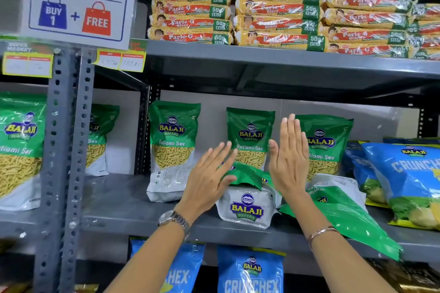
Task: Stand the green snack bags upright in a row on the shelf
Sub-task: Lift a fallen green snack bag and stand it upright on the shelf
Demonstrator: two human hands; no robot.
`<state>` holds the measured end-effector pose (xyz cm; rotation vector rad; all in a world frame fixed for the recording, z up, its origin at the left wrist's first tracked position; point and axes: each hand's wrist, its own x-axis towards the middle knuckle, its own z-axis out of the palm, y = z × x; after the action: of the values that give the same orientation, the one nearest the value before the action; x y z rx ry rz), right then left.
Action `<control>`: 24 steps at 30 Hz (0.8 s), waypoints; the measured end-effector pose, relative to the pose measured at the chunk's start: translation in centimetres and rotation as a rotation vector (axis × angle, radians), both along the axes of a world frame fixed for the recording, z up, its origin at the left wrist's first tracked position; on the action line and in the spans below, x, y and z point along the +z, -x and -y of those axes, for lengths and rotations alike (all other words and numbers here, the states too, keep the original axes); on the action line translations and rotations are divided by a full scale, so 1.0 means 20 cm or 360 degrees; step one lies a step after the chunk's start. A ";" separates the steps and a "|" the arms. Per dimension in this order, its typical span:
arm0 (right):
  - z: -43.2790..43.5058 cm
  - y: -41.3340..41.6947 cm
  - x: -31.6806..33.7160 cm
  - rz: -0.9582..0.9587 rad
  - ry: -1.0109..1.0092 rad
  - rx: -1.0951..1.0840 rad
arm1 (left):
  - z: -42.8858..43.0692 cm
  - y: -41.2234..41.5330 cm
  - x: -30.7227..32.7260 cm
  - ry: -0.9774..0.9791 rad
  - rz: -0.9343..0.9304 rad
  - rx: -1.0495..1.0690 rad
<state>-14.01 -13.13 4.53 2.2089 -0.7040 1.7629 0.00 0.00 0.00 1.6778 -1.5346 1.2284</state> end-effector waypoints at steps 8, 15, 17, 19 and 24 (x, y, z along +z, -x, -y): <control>0.02 0.07 0.00 0.0045 0.0190 -0.0009 | -0.01 -0.14 -0.11 -0.0211 0.0098 -0.0019; 0.03 0.08 -0.01 -0.0016 0.0130 0.0045 | 0.03 -0.12 -0.12 0.0344 -0.0129 -0.0244; 0.04 0.06 0.01 -0.0012 0.0119 0.0039 | 0.01 -0.15 -0.09 0.0441 -0.0274 -0.0299; 0.03 0.03 0.04 0.0012 0.0085 0.0073 | -0.03 -0.18 -0.02 0.0550 -0.0412 -0.0329; -0.02 -0.15 0.12 0.0050 -0.0169 0.0393 | -0.19 -0.30 0.27 0.1106 -0.0820 -0.0394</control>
<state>-10.95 -12.72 6.90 2.4347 -0.5631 1.9185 5.98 3.72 5.31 1.1682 -0.8320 0.9413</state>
